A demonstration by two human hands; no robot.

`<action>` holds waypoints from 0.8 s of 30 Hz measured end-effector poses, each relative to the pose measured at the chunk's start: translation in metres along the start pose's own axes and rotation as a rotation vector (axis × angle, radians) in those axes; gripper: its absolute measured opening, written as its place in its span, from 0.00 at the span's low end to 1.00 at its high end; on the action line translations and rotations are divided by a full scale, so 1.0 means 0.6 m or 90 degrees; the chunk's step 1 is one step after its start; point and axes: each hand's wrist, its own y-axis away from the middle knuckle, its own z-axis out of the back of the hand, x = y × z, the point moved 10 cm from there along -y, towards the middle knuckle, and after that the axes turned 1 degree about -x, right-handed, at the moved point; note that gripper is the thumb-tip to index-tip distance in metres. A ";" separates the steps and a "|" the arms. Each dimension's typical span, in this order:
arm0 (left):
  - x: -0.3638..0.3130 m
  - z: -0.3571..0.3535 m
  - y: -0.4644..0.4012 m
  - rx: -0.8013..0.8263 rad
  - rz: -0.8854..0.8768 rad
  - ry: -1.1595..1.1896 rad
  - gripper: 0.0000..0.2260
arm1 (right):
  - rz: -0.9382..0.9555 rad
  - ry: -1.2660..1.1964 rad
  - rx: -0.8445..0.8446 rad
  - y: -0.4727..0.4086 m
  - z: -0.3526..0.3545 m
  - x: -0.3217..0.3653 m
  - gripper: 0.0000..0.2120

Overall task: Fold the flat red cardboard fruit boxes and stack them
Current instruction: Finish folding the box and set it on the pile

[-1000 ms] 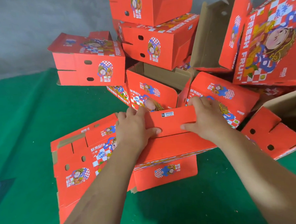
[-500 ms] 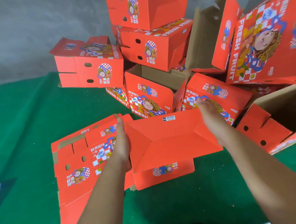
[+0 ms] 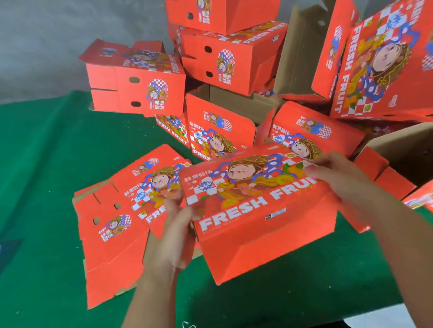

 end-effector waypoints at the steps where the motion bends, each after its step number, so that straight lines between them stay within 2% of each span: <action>1: -0.006 -0.002 0.004 0.002 -0.031 0.003 0.36 | 0.030 0.025 0.011 0.007 0.005 0.005 0.10; 5: -0.017 -0.003 0.006 -0.014 -0.136 -0.072 0.31 | 0.130 0.021 0.090 0.031 -0.019 0.020 0.33; 7: -0.029 -0.005 0.009 -0.019 -0.188 -0.135 0.36 | 0.164 0.071 0.108 0.040 -0.034 0.002 0.38; 9: -0.040 -0.006 0.015 -0.022 -0.243 -0.194 0.43 | 0.183 0.112 0.080 0.048 -0.036 -0.022 0.36; 12: -0.036 -0.016 0.014 0.009 -0.284 -0.281 0.45 | 0.152 0.082 0.011 0.050 -0.022 -0.066 0.25; 15: -0.045 -0.023 0.024 -0.060 -0.381 -0.381 0.38 | 0.067 -0.044 -0.009 0.044 -0.021 -0.102 0.13; 17: -0.054 -0.025 0.042 -0.088 -0.466 -0.354 0.29 | -0.002 -0.144 -0.038 0.037 -0.020 -0.126 0.11; 19: -0.033 0.008 0.035 -0.183 -0.368 -0.171 0.16 | 0.005 -0.160 -0.033 0.038 -0.027 -0.128 0.10; 21: 0.015 0.058 0.013 -0.304 -0.181 -0.030 0.06 | 0.045 -0.198 0.031 0.049 -0.054 -0.114 0.12; 22: 0.030 0.075 0.008 -0.329 -0.118 -0.029 0.07 | 0.052 -0.208 0.066 0.056 -0.068 -0.111 0.13; 24: 0.047 0.086 0.002 -0.307 -0.049 0.014 0.07 | 0.050 -0.222 0.085 0.063 -0.082 -0.109 0.13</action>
